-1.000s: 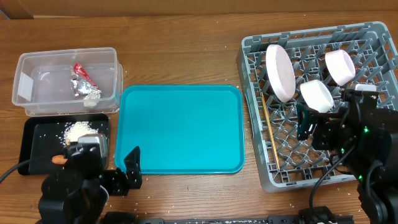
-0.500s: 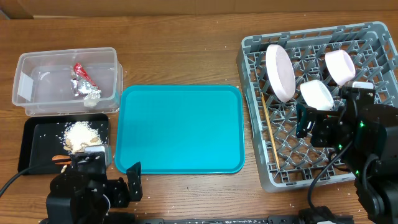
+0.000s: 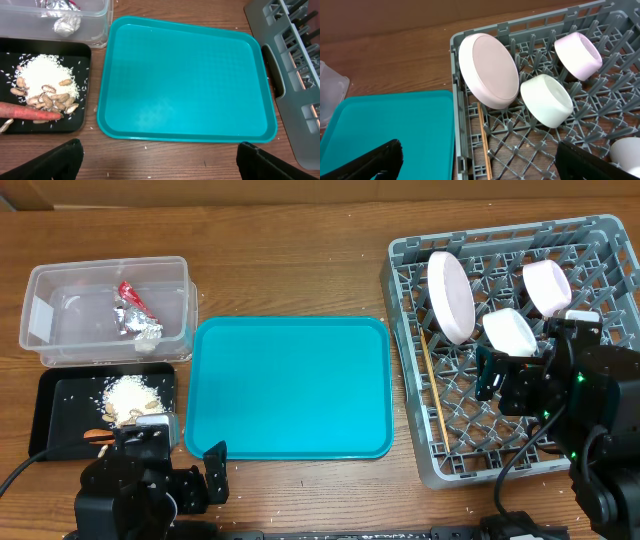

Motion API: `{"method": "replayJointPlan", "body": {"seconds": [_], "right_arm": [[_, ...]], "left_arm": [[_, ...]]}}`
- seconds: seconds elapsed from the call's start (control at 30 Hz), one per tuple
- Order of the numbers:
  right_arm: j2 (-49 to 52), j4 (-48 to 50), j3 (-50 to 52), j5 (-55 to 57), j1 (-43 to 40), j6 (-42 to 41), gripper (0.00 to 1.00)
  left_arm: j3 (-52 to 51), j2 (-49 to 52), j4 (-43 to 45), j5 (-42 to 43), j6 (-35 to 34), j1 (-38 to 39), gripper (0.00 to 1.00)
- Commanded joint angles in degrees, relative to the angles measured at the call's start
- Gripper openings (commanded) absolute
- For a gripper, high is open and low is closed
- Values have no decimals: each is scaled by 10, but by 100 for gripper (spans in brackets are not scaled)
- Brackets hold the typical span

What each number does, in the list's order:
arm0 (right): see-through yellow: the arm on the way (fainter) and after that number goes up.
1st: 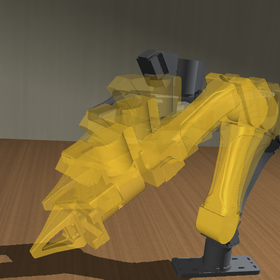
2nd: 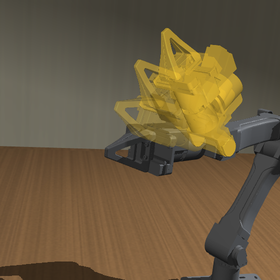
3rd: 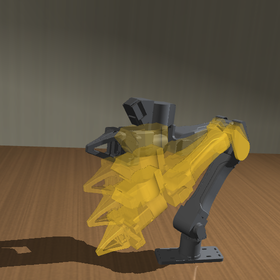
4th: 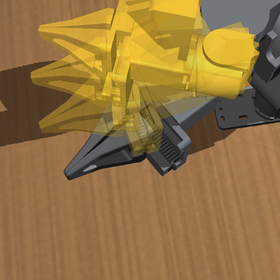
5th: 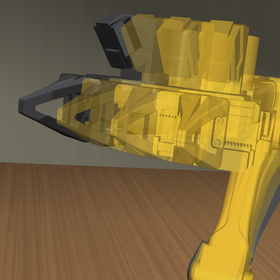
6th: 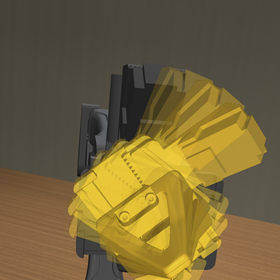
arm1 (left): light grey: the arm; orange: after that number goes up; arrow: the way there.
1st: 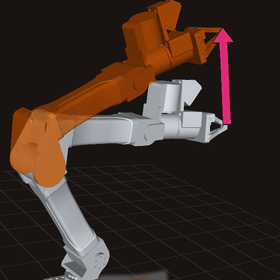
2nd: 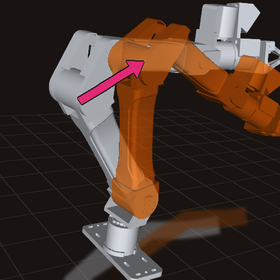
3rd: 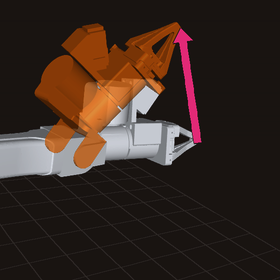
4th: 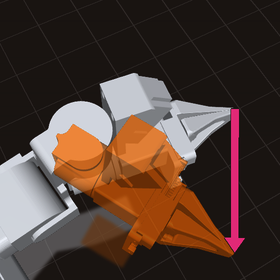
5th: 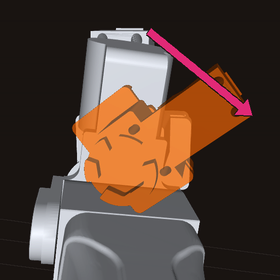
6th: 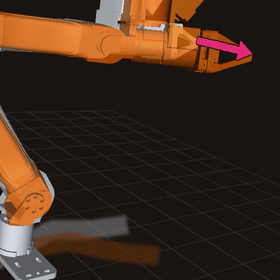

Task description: Sort waste into correct bins and load items into the dishwasher

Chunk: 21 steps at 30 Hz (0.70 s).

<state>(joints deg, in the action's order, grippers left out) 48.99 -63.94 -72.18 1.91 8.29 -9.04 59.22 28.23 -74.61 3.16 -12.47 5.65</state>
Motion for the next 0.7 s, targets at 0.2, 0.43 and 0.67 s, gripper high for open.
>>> {"method": "replayJointPlan", "body": {"seconds": [0.2, 0.43, 0.67], "right_arm": [[-96, 13, 50, 9, 0, 4, 100], [-249, 106, 208, 0, 0, 2, 100], [-387, 282, 390, 0, 0, 2, 100]], "left_arm": [[-2, -4, 0, -6, -4, 4, 100], [-3, -4, 0, -6, -4, 4, 100], [-3, -4, 0, -6, -4, 4, 100]]}}
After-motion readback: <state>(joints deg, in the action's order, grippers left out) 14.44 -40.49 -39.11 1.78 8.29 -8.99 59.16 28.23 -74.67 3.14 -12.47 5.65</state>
